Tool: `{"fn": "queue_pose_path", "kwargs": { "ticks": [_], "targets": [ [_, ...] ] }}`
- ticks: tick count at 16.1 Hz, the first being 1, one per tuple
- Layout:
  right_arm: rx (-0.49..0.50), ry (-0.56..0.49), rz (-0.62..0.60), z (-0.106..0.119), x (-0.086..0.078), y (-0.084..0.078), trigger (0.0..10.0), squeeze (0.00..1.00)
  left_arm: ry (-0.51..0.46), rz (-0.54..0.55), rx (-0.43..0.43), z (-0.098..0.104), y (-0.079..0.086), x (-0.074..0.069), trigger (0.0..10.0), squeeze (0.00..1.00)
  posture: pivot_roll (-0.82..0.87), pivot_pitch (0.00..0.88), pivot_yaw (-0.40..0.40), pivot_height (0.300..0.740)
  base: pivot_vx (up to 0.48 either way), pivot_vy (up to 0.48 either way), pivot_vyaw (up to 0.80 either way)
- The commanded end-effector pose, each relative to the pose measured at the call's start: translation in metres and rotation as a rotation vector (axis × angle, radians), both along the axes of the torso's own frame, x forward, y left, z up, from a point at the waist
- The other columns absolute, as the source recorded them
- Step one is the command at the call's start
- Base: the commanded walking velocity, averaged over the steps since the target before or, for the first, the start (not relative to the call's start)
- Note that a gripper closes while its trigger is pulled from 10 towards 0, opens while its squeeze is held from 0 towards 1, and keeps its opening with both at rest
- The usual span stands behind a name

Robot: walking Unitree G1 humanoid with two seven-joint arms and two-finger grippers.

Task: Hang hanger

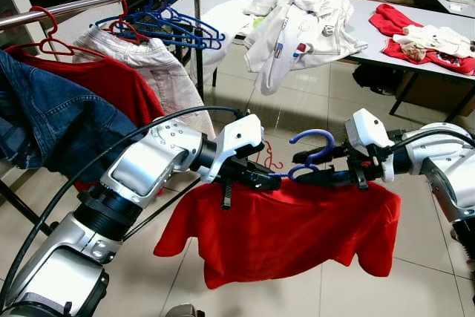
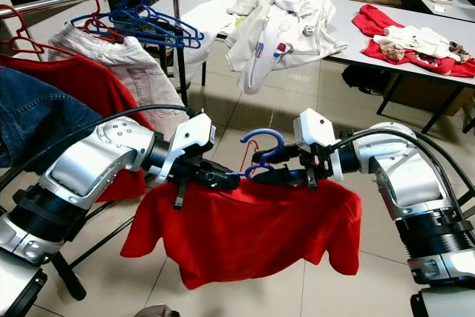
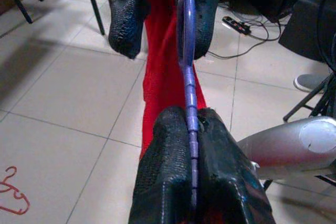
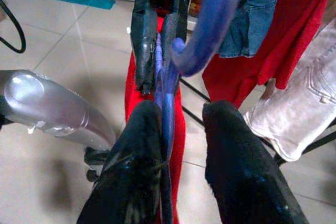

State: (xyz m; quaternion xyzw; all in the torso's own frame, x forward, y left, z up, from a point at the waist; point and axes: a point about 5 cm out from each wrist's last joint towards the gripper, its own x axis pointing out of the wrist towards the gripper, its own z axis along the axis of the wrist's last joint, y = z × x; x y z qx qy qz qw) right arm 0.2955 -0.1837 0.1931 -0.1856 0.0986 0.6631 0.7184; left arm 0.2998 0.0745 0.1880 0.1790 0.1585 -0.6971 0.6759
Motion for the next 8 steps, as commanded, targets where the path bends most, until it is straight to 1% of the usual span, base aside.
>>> {"fn": "queue_pose_path", "kwargs": {
  "ticks": [1, 3, 8],
  "targets": [
    [0.01, -0.018, -0.004, 0.0108, 0.0023, -0.002, 0.0, 0.0, -0.032, -0.025, -0.001, 0.0059, -0.0023, -0.0002, 0.0, 0.0, 0.05, 0.0, -0.034, 0.74, 0.0, 0.0, 0.0],
    [0.028, -0.003, -0.007, 0.011, 0.003, -0.0009, 0.0, 0.0, -0.031, -0.028, -0.001, 0.0057, -0.0027, -0.0001, 0.0, 0.0, 0.05, 0.0, -0.033, 0.74, 0.0, 0.0, 0.0],
    [0.029, 0.02, -0.003, 0.0115, 0.0023, -0.0008, 0.0, 0.0, -0.026, -0.029, -0.004, 0.0063, -0.0025, 0.0001, 0.0, 0.0, 0.05, 0.0, -0.031, 0.74, 0.0, 0.0, 0.0]
  ]
}}
